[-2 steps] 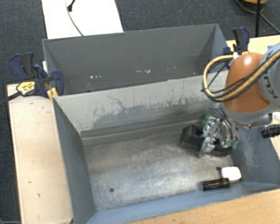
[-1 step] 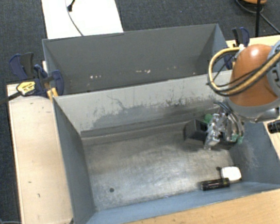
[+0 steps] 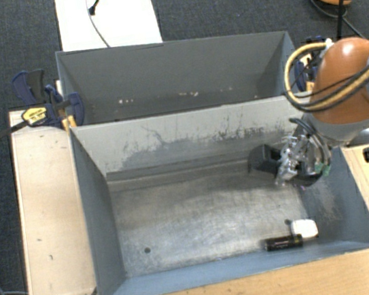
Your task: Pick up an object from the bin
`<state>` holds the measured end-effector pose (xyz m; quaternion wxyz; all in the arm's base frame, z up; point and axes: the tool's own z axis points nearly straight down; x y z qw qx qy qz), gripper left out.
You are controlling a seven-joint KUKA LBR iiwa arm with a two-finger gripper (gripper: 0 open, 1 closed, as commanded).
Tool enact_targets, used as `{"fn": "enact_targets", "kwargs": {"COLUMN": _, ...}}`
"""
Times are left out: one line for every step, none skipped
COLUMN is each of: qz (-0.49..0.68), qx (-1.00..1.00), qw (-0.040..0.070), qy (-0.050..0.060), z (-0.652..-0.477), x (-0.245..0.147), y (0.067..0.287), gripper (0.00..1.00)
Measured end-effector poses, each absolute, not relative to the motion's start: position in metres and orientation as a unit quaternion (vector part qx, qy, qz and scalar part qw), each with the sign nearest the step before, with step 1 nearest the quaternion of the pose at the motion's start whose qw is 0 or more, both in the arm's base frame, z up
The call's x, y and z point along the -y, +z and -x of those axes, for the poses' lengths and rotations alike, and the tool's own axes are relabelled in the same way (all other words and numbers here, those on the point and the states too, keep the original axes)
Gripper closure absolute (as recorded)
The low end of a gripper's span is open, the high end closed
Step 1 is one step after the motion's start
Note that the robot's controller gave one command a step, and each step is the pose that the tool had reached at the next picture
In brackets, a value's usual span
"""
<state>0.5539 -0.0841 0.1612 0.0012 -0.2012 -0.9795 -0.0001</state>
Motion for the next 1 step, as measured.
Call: {"fn": "enact_targets", "kwargs": {"qz": 0.193, "qx": 0.981, "qw": 0.005, "qy": 0.0, "z": -0.5579, "x": 0.0823, "y": 0.2134, "gripper": 1.0}}
